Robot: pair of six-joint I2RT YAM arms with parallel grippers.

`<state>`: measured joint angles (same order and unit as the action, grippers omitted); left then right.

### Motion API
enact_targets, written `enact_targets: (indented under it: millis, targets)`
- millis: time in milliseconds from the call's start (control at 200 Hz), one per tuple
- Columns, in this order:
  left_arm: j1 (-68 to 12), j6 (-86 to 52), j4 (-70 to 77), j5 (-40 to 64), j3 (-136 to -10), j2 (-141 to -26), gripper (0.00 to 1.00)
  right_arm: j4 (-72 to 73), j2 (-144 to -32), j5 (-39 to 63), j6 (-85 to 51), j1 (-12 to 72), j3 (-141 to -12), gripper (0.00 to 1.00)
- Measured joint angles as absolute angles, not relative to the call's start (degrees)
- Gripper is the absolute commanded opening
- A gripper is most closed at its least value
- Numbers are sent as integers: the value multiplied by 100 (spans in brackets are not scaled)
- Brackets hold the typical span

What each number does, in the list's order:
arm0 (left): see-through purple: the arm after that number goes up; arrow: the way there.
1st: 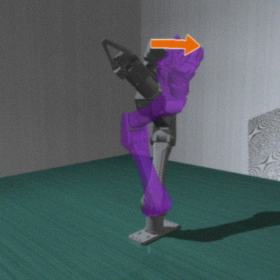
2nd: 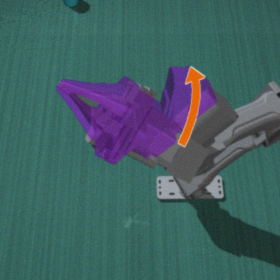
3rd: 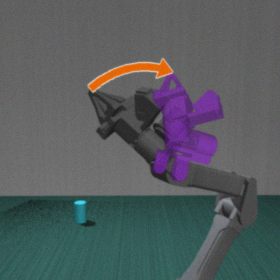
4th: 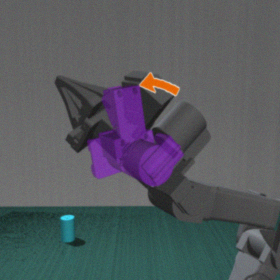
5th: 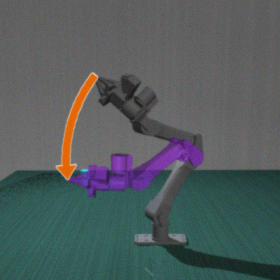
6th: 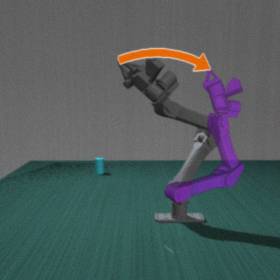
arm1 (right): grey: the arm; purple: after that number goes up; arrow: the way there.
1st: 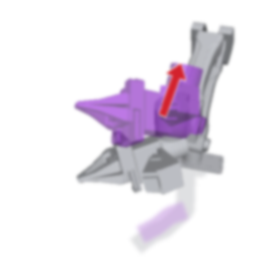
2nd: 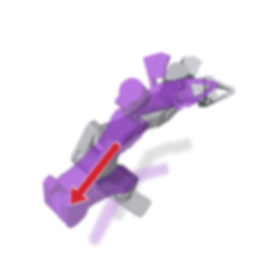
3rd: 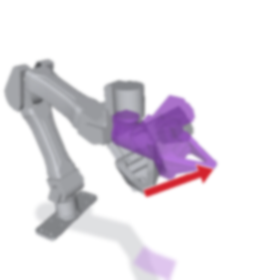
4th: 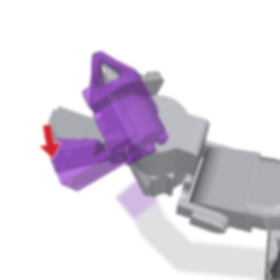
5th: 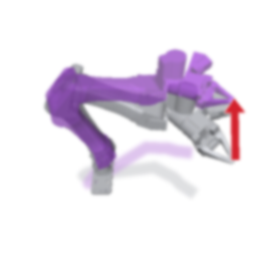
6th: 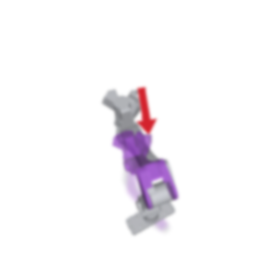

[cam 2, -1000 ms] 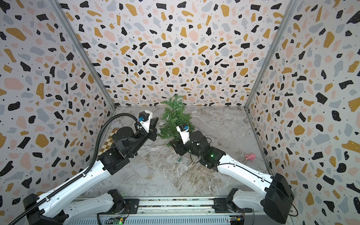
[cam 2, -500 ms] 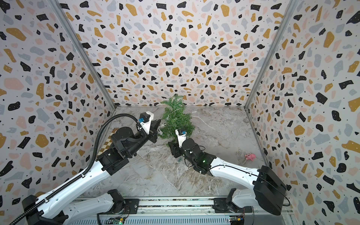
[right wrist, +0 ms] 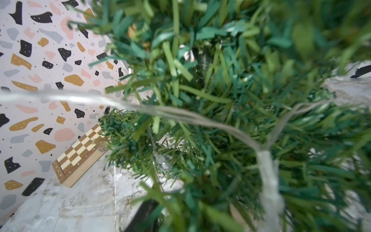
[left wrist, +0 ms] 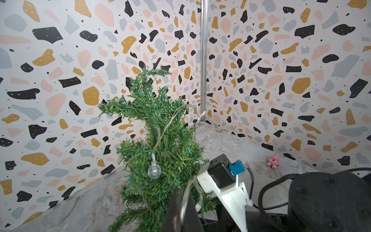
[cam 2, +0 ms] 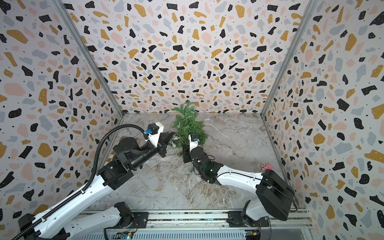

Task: Wrap string light around the christmas tree
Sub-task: Wrap the light string around the Christmas tree.

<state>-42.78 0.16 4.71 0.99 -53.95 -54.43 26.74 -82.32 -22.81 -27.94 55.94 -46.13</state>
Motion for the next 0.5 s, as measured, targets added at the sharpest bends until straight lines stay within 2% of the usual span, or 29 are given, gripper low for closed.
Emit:
enact_targets:
  millis: [135, 501]
  targets:
    - [-4270, 16, 454, -200, -5312, -5384, 0, 2665, -8049, -2233, -2818, 5596, -4602, 5]
    - [-3636, -526, 567, -674, -5000, -5680, 0, 2043, -6641, -1809, -2790, 5625, -4265, 0]
